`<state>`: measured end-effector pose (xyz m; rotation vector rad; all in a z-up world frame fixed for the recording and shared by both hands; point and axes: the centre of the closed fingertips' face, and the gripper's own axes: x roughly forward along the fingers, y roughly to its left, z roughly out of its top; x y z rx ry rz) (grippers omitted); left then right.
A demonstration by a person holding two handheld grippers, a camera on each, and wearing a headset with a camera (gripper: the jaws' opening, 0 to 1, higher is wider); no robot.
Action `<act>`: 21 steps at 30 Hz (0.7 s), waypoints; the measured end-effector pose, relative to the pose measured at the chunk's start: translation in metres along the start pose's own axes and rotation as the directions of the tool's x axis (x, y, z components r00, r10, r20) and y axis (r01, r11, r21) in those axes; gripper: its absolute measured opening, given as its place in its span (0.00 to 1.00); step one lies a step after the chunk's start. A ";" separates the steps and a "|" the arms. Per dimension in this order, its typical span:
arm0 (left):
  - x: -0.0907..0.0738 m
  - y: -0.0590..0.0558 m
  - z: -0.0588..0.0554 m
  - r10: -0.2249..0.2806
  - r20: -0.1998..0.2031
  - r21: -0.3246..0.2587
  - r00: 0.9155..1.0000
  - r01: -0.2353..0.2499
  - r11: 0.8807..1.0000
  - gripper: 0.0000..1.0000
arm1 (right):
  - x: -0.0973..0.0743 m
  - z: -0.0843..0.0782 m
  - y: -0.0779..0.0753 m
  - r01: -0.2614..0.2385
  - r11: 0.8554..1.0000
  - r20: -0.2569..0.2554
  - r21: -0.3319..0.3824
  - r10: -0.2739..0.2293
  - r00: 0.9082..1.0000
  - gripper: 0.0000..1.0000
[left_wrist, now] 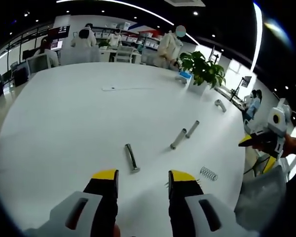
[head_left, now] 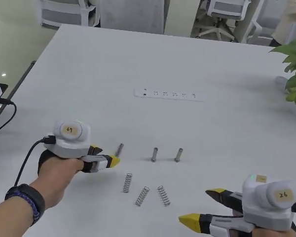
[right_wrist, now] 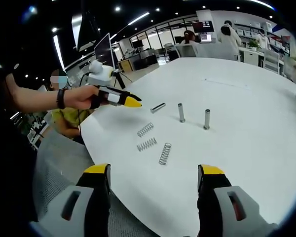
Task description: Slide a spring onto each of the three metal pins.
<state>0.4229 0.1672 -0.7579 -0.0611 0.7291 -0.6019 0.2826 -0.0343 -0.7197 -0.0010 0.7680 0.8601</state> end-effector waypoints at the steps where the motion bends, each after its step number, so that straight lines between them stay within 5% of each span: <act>1: 0.003 0.001 0.001 0.004 -0.001 -0.007 1.000 -0.004 1.000 0.34 | 0.000 0.000 0.000 0.000 1.000 0.000 0.001 0.000 1.000 0.71; 9: 0.017 0.011 0.006 0.032 -0.005 -0.045 0.999 -0.032 0.998 0.28 | 0.000 -0.001 -0.001 0.001 1.000 -0.004 0.003 -0.001 1.000 0.70; 21: 0.034 0.008 0.006 0.044 -0.050 -0.051 0.998 -0.046 0.998 0.21 | 0.001 -0.001 -0.002 0.001 1.000 -0.004 0.010 -0.001 1.000 0.70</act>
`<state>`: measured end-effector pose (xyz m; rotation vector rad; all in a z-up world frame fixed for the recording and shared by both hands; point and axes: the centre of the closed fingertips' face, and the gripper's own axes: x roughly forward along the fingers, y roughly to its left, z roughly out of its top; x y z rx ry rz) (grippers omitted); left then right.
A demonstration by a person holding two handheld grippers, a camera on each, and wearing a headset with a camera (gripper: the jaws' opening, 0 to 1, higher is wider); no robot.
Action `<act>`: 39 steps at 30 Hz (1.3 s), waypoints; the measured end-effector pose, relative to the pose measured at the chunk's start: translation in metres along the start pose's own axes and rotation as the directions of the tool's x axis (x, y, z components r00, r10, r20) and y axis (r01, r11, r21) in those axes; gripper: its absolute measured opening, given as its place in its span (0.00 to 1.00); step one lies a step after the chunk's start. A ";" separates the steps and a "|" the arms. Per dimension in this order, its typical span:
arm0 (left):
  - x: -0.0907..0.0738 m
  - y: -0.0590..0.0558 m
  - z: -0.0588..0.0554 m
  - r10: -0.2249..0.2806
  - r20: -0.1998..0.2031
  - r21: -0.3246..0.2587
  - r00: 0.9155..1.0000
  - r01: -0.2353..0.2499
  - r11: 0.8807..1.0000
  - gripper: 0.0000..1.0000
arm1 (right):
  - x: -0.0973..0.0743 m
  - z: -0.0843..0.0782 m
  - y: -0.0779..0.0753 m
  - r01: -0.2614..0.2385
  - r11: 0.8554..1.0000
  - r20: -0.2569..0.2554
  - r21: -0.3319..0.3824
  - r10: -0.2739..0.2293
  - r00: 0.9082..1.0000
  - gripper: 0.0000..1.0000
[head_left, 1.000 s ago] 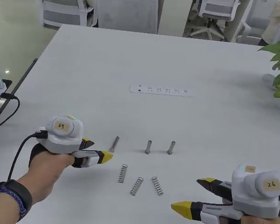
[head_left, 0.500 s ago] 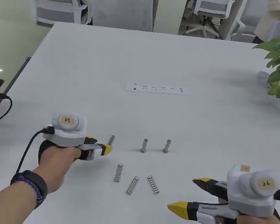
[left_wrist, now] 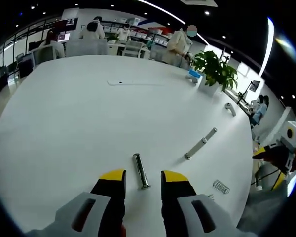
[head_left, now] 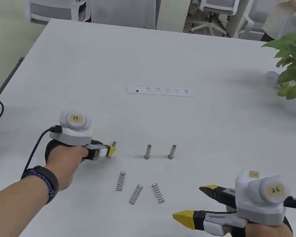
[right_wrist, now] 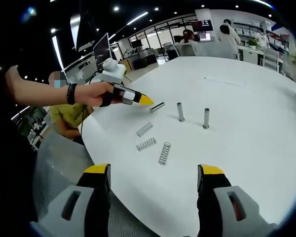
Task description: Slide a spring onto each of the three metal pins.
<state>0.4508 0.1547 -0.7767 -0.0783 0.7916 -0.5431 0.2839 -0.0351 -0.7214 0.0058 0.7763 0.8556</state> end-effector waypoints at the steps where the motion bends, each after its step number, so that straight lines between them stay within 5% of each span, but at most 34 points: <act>1: 0.001 0.000 -0.001 -0.001 -0.004 0.000 1.000 0.001 1.000 0.20 | 0.000 0.000 0.000 0.001 1.000 -0.001 0.000 -0.001 1.000 0.70; 15: 0.013 0.003 -0.018 0.018 -0.085 0.032 0.996 -0.016 0.999 0.10 | -0.004 -0.003 -0.003 0.014 1.000 -0.002 0.011 -0.014 1.000 0.70; 24: 0.012 0.005 -0.020 0.020 -0.104 0.064 0.994 -0.014 0.998 0.02 | -0.002 -0.002 0.000 0.008 1.000 -0.007 0.006 -0.008 1.000 0.70; 39: 0.007 0.019 -0.024 0.051 -0.160 0.154 0.986 -0.026 0.988 0.02 | -0.001 -0.005 0.002 0.004 1.000 -0.009 0.003 -0.004 1.000 0.70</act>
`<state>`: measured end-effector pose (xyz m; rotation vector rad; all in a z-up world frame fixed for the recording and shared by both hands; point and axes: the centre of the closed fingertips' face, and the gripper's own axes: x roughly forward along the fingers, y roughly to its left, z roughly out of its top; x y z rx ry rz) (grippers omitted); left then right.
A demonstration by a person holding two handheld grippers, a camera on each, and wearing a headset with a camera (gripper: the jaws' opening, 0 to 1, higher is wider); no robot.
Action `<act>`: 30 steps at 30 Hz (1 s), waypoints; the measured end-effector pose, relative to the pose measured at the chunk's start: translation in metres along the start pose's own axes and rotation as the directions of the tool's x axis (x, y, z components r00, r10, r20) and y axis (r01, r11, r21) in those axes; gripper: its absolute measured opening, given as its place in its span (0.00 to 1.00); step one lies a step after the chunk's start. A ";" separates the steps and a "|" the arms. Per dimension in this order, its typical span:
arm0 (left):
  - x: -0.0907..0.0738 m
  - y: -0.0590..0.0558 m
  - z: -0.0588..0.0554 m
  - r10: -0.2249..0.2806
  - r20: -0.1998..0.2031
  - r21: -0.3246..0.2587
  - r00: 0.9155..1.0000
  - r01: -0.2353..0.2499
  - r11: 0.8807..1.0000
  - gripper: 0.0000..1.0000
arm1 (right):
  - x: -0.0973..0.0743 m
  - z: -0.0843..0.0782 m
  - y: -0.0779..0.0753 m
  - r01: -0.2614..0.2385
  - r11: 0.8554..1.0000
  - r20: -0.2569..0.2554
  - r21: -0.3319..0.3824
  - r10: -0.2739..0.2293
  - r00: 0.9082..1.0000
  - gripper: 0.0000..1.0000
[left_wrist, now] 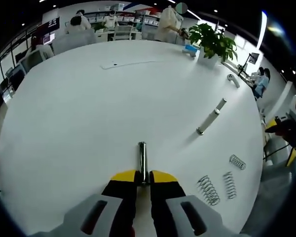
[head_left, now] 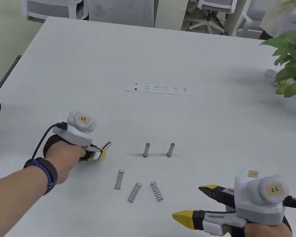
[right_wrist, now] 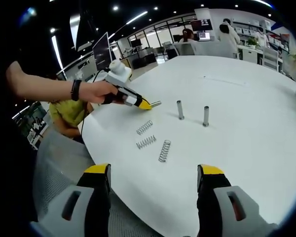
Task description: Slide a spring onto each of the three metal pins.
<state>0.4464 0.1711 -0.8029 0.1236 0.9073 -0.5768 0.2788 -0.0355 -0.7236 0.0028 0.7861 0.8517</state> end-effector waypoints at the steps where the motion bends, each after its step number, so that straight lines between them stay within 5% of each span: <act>1: 0.001 0.000 0.001 0.003 0.000 0.005 1.000 -0.003 1.000 0.03 | 0.000 0.000 0.001 -0.002 1.000 0.000 0.000 0.002 1.000 0.70; 12: 0.006 0.001 0.002 0.031 -0.031 0.167 0.999 -0.025 0.986 0.00 | 0.001 -0.001 0.001 -0.006 1.000 -0.003 0.004 0.006 1.000 0.70; 21: 0.000 -0.001 -0.002 0.019 -0.032 0.138 0.999 -0.014 0.990 0.00 | 0.006 0.003 0.001 -0.018 1.000 -0.004 -0.006 0.018 1.000 0.70; 30: -0.010 -0.005 -0.003 0.018 0.009 0.105 1.000 -0.019 0.994 0.00 | 0.012 0.006 0.002 -0.036 0.999 -0.016 -0.024 0.035 0.999 0.68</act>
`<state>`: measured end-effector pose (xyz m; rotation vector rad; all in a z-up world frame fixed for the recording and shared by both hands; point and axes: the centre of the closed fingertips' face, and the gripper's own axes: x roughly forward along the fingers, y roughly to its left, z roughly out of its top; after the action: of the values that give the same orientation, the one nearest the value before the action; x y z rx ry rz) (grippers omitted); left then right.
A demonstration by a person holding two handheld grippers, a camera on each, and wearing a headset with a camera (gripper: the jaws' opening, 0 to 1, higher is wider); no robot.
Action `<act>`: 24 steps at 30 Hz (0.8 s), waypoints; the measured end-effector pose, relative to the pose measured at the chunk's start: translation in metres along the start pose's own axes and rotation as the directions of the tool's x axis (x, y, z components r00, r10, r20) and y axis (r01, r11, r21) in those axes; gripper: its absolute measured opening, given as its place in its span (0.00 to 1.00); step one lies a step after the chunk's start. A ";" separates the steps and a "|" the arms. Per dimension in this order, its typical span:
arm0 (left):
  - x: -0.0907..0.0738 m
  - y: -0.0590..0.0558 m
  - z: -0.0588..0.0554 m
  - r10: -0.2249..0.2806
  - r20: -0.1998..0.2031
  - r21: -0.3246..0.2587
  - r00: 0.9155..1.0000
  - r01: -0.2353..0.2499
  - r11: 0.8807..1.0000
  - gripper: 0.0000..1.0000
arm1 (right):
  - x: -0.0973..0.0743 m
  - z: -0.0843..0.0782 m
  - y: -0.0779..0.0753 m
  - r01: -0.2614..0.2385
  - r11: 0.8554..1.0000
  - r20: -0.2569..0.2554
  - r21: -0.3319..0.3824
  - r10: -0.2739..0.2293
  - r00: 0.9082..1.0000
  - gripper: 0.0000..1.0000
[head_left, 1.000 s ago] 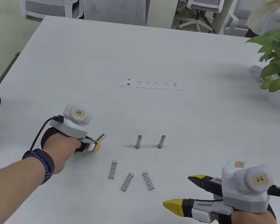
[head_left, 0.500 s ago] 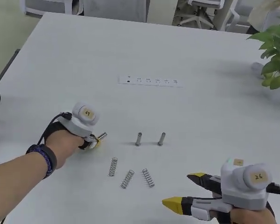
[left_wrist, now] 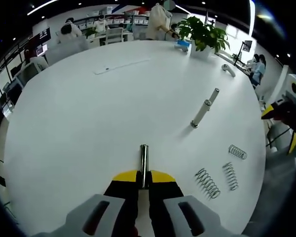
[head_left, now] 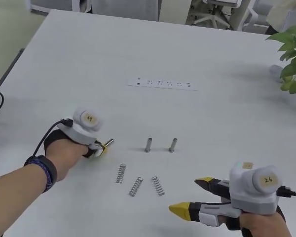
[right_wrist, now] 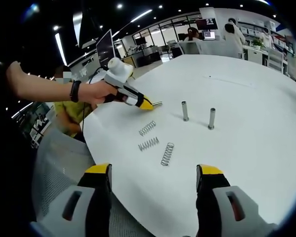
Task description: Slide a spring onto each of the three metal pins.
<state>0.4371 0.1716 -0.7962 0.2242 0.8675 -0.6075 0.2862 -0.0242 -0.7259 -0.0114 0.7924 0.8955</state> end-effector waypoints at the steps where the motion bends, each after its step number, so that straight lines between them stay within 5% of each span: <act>1: -0.001 0.000 0.001 0.000 0.003 0.000 1.000 0.000 1.000 0.00 | 0.001 0.001 0.000 -0.002 1.000 0.000 -0.001 0.002 1.000 0.68; 14: -0.025 -0.001 0.008 0.022 0.066 -0.032 0.998 -0.020 0.999 0.00 | 0.019 0.014 0.005 -0.044 0.999 0.005 -0.004 0.044 0.999 0.63; 24: -0.040 0.002 0.001 0.036 0.092 -0.048 0.995 -0.031 0.998 0.00 | 0.034 0.029 0.009 -0.082 0.996 0.037 0.029 0.081 0.996 0.60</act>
<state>0.4196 0.1890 -0.7646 0.1672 0.7859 -0.5617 0.3100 0.0142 -0.7238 0.0638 0.7770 0.9586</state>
